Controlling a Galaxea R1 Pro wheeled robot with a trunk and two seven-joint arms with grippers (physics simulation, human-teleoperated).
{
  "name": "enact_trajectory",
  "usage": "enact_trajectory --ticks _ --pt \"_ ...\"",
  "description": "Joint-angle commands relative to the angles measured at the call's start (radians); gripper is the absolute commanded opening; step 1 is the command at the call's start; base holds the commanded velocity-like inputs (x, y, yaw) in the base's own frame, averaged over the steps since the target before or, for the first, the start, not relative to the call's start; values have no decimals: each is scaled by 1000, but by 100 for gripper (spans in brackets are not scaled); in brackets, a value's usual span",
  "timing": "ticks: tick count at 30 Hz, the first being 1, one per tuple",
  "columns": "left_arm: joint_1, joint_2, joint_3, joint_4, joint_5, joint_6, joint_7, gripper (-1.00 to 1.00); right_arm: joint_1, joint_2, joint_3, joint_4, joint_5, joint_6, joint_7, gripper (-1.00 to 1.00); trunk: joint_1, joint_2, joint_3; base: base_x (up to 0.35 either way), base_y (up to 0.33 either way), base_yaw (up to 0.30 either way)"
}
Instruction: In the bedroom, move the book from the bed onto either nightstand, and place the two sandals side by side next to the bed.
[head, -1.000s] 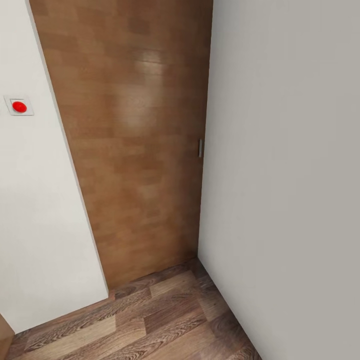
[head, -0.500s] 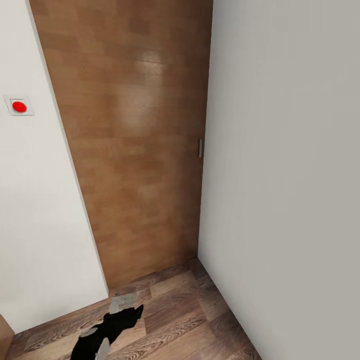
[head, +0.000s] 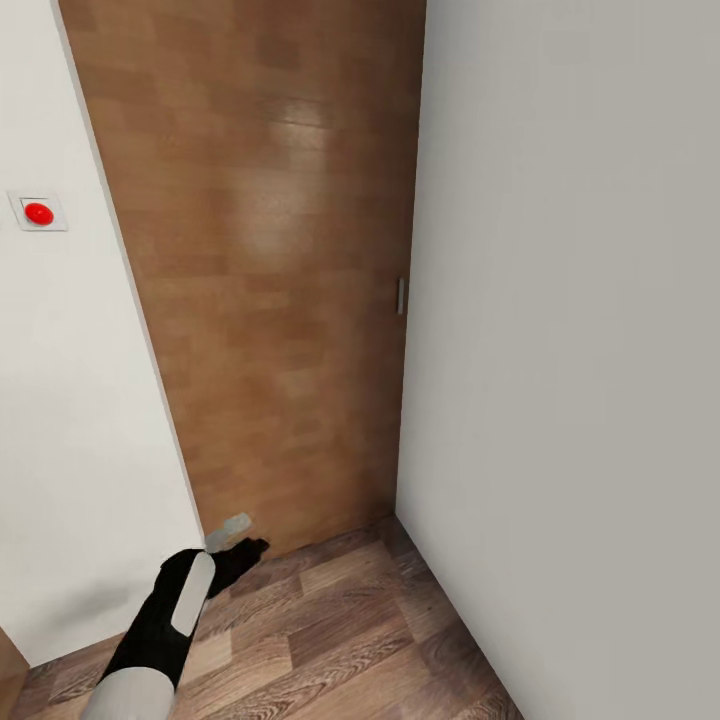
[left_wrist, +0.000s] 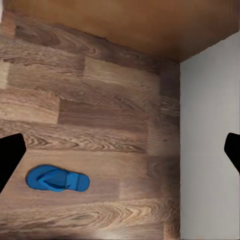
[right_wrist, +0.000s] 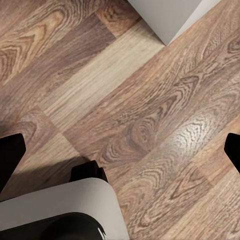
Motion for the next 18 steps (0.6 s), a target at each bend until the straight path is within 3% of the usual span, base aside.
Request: enact_trajectory --ticks 1,2,3,7,10,18 --pt "-4 -2 55 3 48 -9 45 100 -1 0 3 1 -10 -4 0 100 0 -1 -1 0 0 0" --pt "-6 -2 77 4 69 -16 60 100 -1 0 3 1 -10 -4 0 100 0 -1 -1 0 0 0" --pt "-8 -2 127 8 137 -41 96 100 -1 0 4 1 -10 -4 0 100 0 -1 -1 0 0 0" --pt "-10 -3 172 18 259 -114 144 100 -1 0 4 1 -10 -4 0 100 0 -1 -1 0 0 0" --pt "-9 -6 179 56 291 -158 155 100 -1 0 4 2 -10 -4 0 100 0 -1 -1 0 0 0" --pt "-8 -8 182 155 317 -224 159 100 -1 0 4 2 -10 -4 0 100 0 -1 -1 0 0 0"
